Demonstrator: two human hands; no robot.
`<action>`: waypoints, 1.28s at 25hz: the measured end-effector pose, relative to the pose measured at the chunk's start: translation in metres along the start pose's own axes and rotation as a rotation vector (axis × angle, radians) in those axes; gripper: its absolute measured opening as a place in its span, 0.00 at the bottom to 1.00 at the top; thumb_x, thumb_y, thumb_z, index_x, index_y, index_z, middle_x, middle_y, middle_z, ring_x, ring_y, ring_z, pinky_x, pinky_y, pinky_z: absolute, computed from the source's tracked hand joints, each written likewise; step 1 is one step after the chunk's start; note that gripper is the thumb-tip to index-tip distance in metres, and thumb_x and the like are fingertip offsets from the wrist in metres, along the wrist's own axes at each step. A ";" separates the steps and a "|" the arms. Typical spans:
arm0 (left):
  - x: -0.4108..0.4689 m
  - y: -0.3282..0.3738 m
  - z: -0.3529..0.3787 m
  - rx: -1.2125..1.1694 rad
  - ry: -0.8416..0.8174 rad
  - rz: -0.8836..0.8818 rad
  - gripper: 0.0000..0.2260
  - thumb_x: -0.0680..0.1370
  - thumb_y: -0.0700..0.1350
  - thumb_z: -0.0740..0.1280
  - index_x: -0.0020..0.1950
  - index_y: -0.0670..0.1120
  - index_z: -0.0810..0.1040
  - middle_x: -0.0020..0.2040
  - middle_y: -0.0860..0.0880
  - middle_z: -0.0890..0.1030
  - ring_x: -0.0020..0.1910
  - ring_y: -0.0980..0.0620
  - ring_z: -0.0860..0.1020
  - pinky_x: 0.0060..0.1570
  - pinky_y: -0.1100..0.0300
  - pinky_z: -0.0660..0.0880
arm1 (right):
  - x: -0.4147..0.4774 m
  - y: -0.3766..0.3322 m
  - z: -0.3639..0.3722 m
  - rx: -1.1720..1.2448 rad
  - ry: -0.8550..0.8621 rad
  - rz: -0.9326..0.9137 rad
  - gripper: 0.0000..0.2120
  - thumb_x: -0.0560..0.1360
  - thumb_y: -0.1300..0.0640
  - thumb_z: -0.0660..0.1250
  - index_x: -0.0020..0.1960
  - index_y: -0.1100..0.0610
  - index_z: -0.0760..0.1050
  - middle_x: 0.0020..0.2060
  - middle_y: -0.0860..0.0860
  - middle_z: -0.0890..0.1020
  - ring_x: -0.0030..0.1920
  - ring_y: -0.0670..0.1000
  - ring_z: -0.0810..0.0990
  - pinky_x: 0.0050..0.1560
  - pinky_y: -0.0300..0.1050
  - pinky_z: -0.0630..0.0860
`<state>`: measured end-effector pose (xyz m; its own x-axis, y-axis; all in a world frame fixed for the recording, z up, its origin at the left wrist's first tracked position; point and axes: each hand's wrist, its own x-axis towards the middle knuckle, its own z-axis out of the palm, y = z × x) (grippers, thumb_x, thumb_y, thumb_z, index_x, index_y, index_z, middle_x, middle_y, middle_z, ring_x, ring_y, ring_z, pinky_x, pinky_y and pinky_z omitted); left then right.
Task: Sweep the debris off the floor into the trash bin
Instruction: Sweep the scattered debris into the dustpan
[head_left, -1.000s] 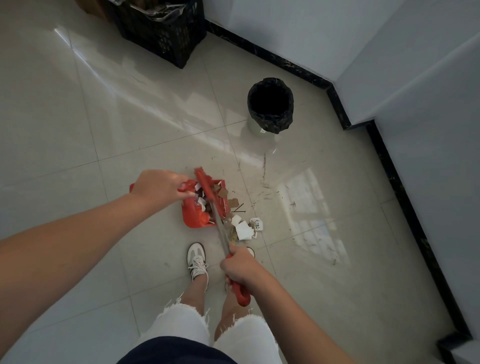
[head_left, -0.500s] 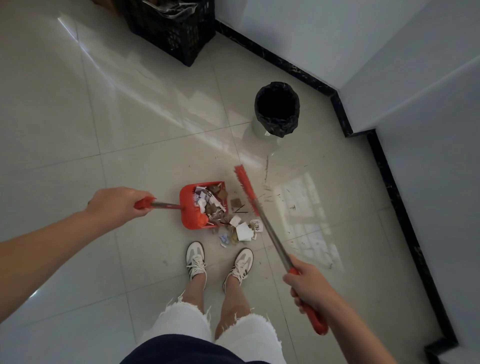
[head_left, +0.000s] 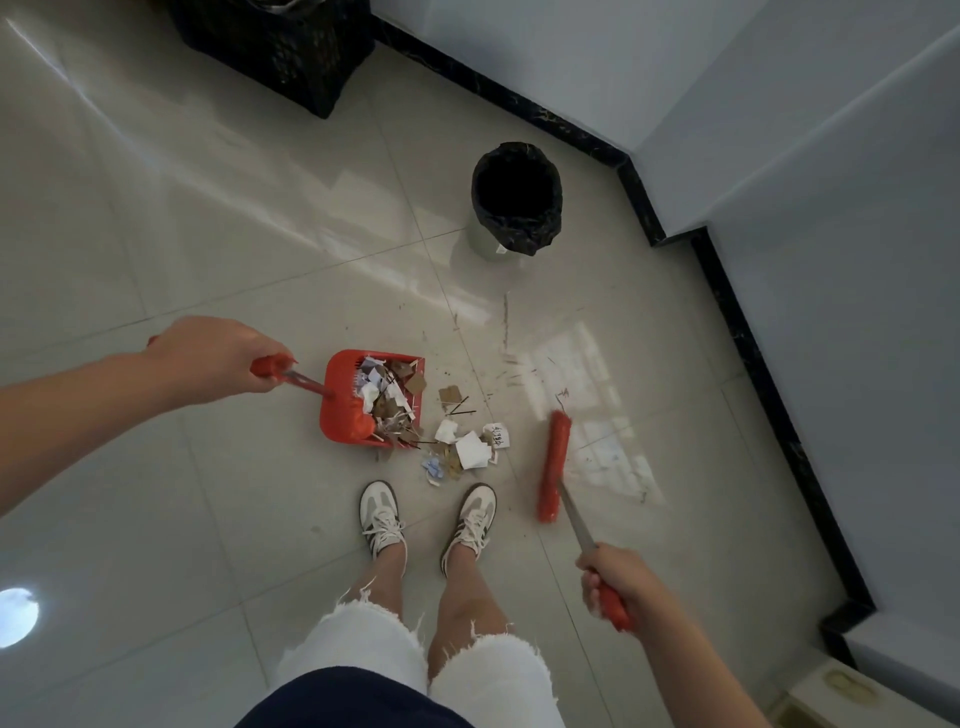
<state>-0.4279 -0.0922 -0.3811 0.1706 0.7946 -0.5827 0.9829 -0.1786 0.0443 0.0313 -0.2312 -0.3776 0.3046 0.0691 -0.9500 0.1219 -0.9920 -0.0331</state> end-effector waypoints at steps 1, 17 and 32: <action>0.006 0.003 0.000 0.007 0.014 0.004 0.12 0.77 0.59 0.66 0.60 0.64 0.79 0.55 0.59 0.83 0.55 0.54 0.81 0.44 0.60 0.73 | 0.003 -0.001 0.013 0.012 -0.011 0.004 0.10 0.75 0.71 0.57 0.38 0.59 0.65 0.18 0.53 0.66 0.15 0.48 0.64 0.18 0.32 0.64; 0.019 0.016 0.008 0.025 0.047 0.004 0.13 0.78 0.58 0.64 0.61 0.62 0.79 0.57 0.58 0.83 0.57 0.53 0.80 0.42 0.61 0.68 | -0.054 -0.051 0.148 -0.266 -0.341 -0.192 0.10 0.72 0.70 0.55 0.50 0.60 0.69 0.23 0.53 0.69 0.18 0.47 0.67 0.21 0.37 0.65; -0.030 -0.005 0.000 -0.092 0.119 -0.051 0.14 0.77 0.58 0.66 0.62 0.61 0.80 0.56 0.55 0.84 0.57 0.52 0.81 0.49 0.59 0.75 | -0.055 0.013 0.000 -0.246 -0.074 -0.266 0.26 0.76 0.63 0.63 0.73 0.51 0.65 0.24 0.51 0.69 0.21 0.47 0.68 0.21 0.38 0.68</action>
<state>-0.4376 -0.1153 -0.3642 0.1217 0.8653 -0.4863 0.9918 -0.0864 0.0944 0.0165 -0.2476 -0.3260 0.1640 0.3042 -0.9384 0.4136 -0.8848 -0.2146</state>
